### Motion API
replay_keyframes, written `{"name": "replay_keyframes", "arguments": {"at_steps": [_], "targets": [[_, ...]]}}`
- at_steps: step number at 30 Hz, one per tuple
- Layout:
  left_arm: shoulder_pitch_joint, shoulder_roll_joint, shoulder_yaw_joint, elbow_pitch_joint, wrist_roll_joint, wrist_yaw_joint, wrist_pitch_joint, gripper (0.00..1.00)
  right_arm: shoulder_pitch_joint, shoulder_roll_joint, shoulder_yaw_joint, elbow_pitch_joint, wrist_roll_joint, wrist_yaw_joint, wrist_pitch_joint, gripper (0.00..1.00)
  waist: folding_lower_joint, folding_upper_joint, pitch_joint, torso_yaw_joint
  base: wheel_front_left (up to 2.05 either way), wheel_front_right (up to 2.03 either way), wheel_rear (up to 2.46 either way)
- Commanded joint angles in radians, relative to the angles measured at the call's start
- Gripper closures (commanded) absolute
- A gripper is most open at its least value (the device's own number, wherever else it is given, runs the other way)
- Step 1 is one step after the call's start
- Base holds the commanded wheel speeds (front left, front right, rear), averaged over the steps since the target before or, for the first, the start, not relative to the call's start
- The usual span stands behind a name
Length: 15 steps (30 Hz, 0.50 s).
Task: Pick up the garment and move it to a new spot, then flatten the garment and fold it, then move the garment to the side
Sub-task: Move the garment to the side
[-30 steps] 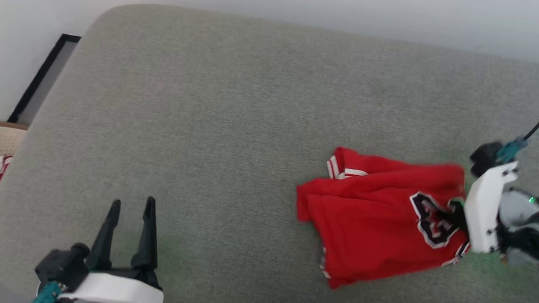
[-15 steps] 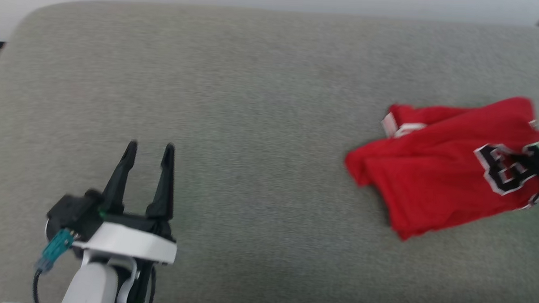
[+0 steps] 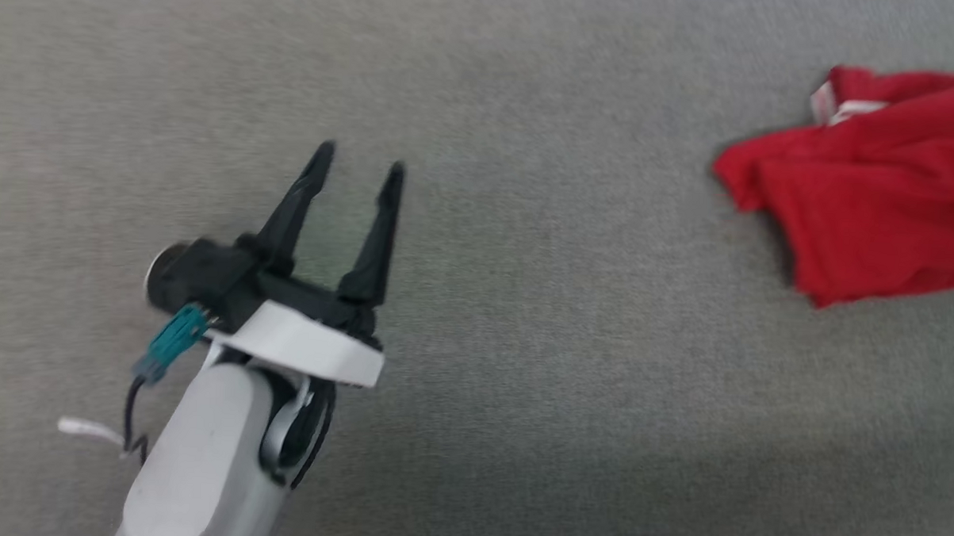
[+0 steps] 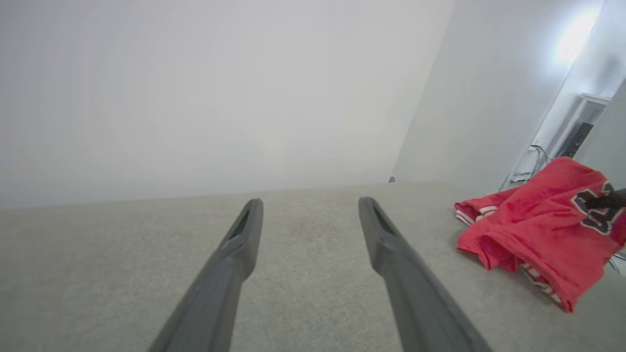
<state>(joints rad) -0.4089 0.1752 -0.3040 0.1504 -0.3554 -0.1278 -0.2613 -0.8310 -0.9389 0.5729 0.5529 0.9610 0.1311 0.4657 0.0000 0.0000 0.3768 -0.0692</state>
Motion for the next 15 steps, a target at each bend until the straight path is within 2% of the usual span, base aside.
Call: {"name": "replay_keyframes", "arguments": {"at_steps": [1, 10, 15], "targets": [[-0.027, 0.006, -0.012, 0.005, 0.007, -0.003, -0.005, 0.0, -0.023, -0.013, -0.002, 0.016, -0.019, -0.001, -0.019, 1.0, 0.0, 0.0, 0.035, -0.033, 0.0, 0.0, 0.0], [-0.159, 0.018, -0.125, 0.045, -0.006, -0.003, -0.005, 0.0, -0.146, -0.039, 0.011, 0.199, -0.18, -0.001, -0.148, 1.0, 0.0, 0.0, 0.106, -0.061, 0.0, 0.0, 0.0], [-0.205, 0.008, -0.155, 0.056, -0.013, -0.003, -0.005, 0.0, -0.189, -0.015, 0.024, 0.311, -0.244, -0.001, -0.204, 1.0, 0.0, 0.0, 0.139, -0.047, 0.0, 0.0, 0.0]]}}
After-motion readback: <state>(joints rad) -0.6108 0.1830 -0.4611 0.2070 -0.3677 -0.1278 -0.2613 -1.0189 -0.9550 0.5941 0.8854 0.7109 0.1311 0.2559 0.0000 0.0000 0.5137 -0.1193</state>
